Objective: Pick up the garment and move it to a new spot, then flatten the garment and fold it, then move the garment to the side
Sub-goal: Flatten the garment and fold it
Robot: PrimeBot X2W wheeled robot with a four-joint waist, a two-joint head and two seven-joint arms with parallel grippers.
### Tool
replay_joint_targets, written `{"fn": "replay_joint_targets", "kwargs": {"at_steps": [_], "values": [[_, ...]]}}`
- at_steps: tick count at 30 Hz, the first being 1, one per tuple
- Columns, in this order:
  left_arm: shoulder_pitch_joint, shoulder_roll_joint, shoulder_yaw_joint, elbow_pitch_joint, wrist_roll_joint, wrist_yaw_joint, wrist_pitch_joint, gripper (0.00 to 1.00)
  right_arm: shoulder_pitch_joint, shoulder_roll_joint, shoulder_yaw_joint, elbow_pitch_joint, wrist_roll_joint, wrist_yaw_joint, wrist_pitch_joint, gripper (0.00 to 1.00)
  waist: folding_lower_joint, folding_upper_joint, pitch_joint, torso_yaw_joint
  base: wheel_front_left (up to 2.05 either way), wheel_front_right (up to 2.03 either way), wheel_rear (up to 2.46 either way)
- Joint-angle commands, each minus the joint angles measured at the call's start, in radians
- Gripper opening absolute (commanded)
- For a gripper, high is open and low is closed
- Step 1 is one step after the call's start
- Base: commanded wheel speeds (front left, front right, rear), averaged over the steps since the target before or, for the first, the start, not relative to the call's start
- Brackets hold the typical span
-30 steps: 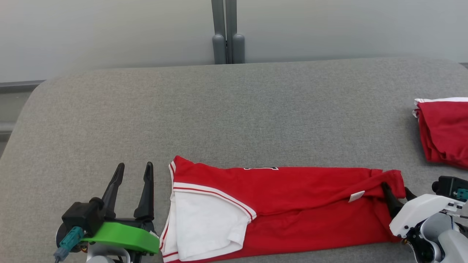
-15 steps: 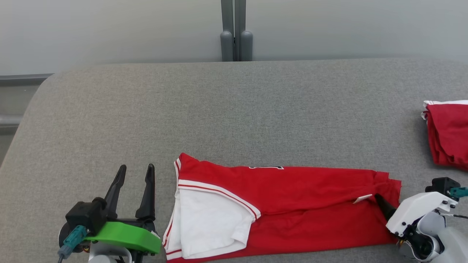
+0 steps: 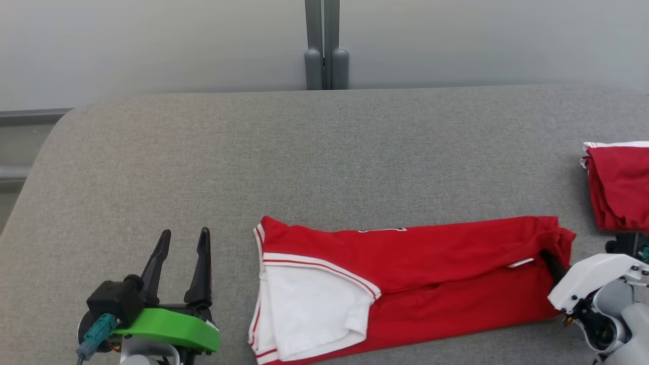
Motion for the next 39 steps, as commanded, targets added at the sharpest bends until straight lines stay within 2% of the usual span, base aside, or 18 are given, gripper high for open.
{"fn": "replay_joint_targets", "kwargs": {"at_steps": [1,4,7,10,18,22,28,34,39], "values": [[0.010,-0.005,0.006,-0.002,0.014,0.001,-0.002,1.00,-0.015,-0.030,-0.010,-0.001,-0.003,0.000,-0.014,0.00,0.0000,0.0000,-0.002,-0.007,0.00,0.00,0.00],[0.017,-0.009,0.017,-0.006,0.012,0.002,-0.002,1.00,-0.026,-0.077,-0.018,0.003,-0.038,0.000,-0.036,0.00,0.0000,0.0000,-0.004,-0.012,0.00,0.00,0.00],[0.023,-0.015,0.036,-0.008,0.007,0.008,-0.003,1.00,-0.035,-0.077,-0.016,-0.038,-0.056,0.000,-0.038,0.00,0.0000,0.0000,-0.011,-0.017,0.00,0.00,0.00],[0.028,-0.022,0.053,-0.010,0.010,0.010,-0.003,1.00,-0.017,-0.059,-0.014,-0.131,-0.042,0.000,-0.019,0.00,0.0000,0.0000,-0.017,-0.019,0.00,0.00,0.00],[0.051,-0.026,0.095,-0.016,0.019,0.014,-0.003,1.00,0.080,0.072,0.028,-0.487,0.058,0.000,0.099,0.00,0.0000,0.0000,-0.031,0.002,0.00,0.00,0.00],[0.053,-0.039,0.096,-0.011,0.023,0.001,-0.003,1.00,0.122,0.166,0.060,-0.572,0.064,0.000,0.152,0.00,0.0000,0.0000,-0.035,0.038,0.00,0.00,0.00],[0.040,-0.055,0.085,0.009,0.035,-0.012,-0.002,1.00,0.130,0.264,0.092,-0.523,0.025,0.000,0.176,0.00,0.0000,0.0000,-0.024,0.123,0.00,0.00,0.00],[0.030,-0.065,0.092,0.024,0.043,-0.024,-0.003,1.00,0.094,0.282,0.130,-0.422,0.047,0.000,0.144,0.00,0.0000,0.0000,-0.009,0.192,0.00,0.00,0.00],[0.022,-0.073,0.093,0.034,0.053,-0.034,-0.003,1.00,0.040,0.284,0.197,-0.325,0.083,0.000,0.093,0.00,0.0000,0.0000,0.002,0.215,0.00,0.00,0.00]]}}
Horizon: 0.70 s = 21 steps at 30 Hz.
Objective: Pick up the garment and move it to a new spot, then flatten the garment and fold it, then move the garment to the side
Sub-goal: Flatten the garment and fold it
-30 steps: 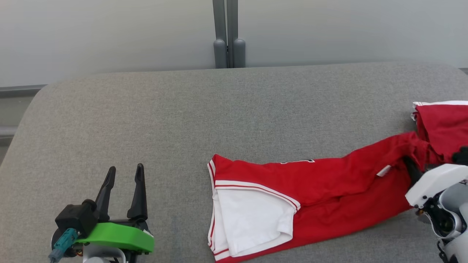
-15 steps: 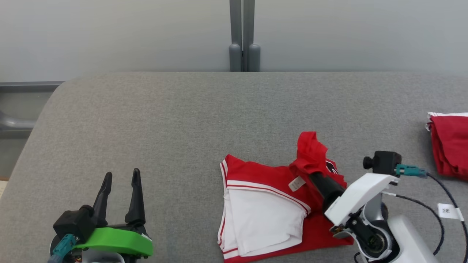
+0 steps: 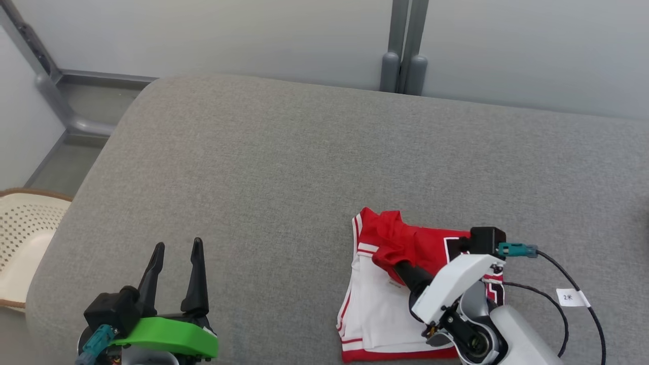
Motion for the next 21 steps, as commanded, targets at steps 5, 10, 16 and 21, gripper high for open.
{"fn": "replay_joint_targets", "kwargs": {"at_steps": [5,10,16,21], "values": [[-0.020,-0.009,0.003,0.009,0.017,-0.009,-0.003,1.00,-0.060,-0.002,0.073,0.090,0.047,0.001,-0.059,0.00,0.0000,0.0000,0.019,0.023,0.00,0.00,0.00],[-0.022,-0.012,0.011,0.013,0.021,-0.012,-0.003,1.00,-0.106,-0.002,0.121,0.176,0.047,0.001,-0.093,1.00,0.0000,0.0000,0.028,0.016,0.00,0.00,0.00],[-0.016,-0.011,0.023,0.015,0.024,-0.012,-0.003,1.00,-0.129,-0.006,0.134,0.119,0.053,0.001,-0.156,1.00,0.0000,0.0000,0.016,-0.021,0.00,0.00,0.00],[0.006,-0.009,0.040,0.010,0.026,-0.011,-0.002,1.00,-0.106,-0.072,0.108,0.004,0.040,0.001,-0.197,1.00,0.0000,0.0000,-0.002,-0.072,0.00,0.00,0.00]]}}
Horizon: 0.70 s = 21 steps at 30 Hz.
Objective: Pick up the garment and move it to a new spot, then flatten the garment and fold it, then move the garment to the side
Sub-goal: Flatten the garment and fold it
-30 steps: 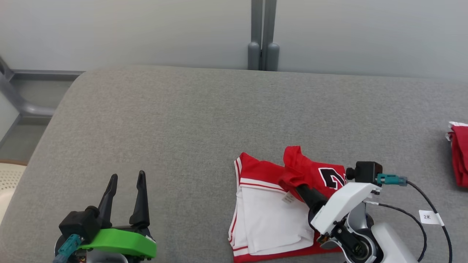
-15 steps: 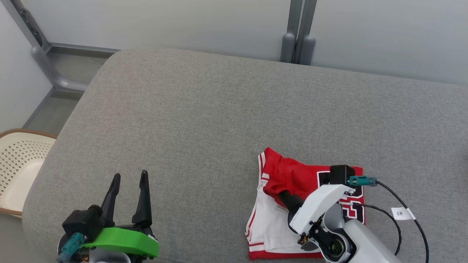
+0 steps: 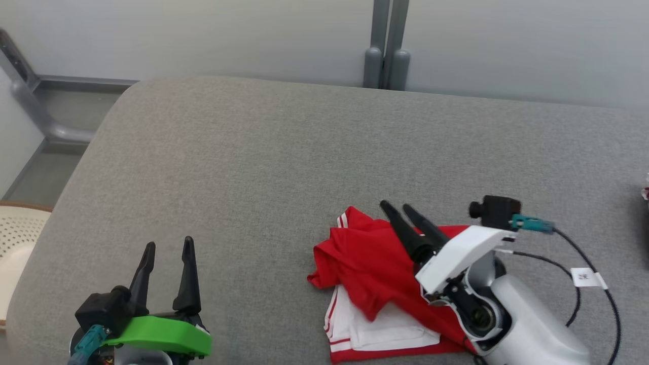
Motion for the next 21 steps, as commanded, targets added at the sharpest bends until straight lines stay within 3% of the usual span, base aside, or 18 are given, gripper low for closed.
{"fn": "replay_joint_targets", "kwargs": {"at_steps": [1,8,15,21], "values": [[0.014,0.002,0.007,-0.005,0.013,-0.001,-0.002,1.00,0.015,-0.032,-0.013,-0.035,-0.016,0.001,-0.018,1.00,0.0000,0.0000,-0.017,-0.042,0.00,0.00,0.00],[0.028,-0.009,0.023,-0.026,0.023,-0.005,-0.002,1.00,0.052,-0.162,-0.110,-0.160,-0.097,0.001,-0.088,1.00,0.0000,0.0000,-0.027,-0.103,0.00,0.00,0.00],[0.056,-0.023,0.075,-0.087,0.044,-0.015,-0.002,1.00,0.127,-0.279,-0.204,-0.232,-0.287,0.001,-0.224,1.00,0.0000,0.0000,-0.050,-0.152,0.00,0.00,0.00],[0.085,-0.047,0.118,-0.123,0.087,-0.032,-0.002,1.00,0.207,-0.280,-0.278,-0.251,-0.455,0.000,-0.285,1.00,0.0000,0.0000,-0.060,-0.179,0.00,0.00,0.00]]}}
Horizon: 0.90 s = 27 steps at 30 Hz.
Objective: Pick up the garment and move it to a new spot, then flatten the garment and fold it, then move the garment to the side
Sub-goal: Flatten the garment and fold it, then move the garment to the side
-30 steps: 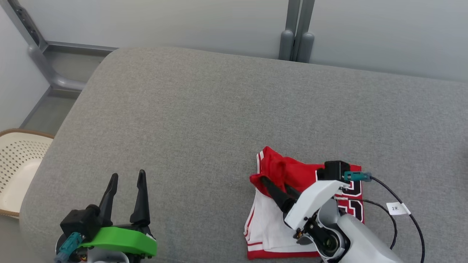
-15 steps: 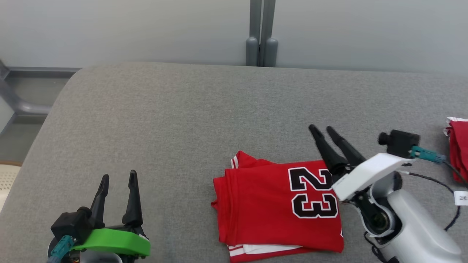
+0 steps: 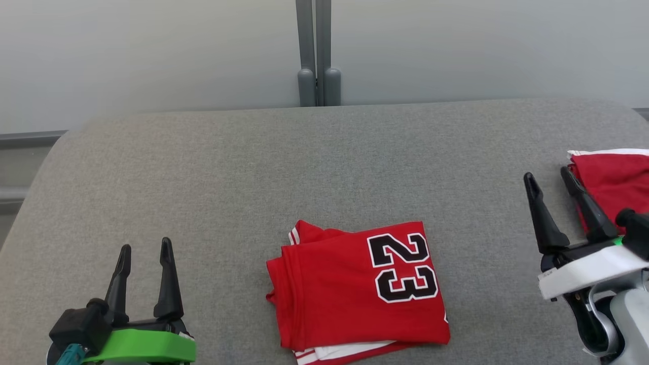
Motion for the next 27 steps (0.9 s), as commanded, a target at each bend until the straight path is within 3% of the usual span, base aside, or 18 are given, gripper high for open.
{"fn": "replay_joint_targets", "kwargs": {"at_steps": [1,12,27], "values": [[0.019,-0.009,0.010,-0.004,0.012,-0.011,-0.003,1.00,0.028,0.013,-0.021,0.001,-0.038,0.000,-0.010,1.00,0.0000,-0.0001,-0.011,-0.014,0.00,0.00,0.00],[0.039,-0.023,0.039,0.036,0.089,-0.040,-0.002,1.00,0.100,0.104,-0.110,0.046,-0.182,0.000,-0.016,1.00,0.0000,-0.0001,-0.020,-0.042,0.00,0.00,0.00],[0.022,-0.041,0.057,0.070,0.122,-0.062,-0.002,1.00,0.094,0.126,-0.096,0.047,-0.234,0.000,-0.017,1.00,0.0000,-0.0001,-0.014,-0.038,0.00,0.00,0.00]]}}
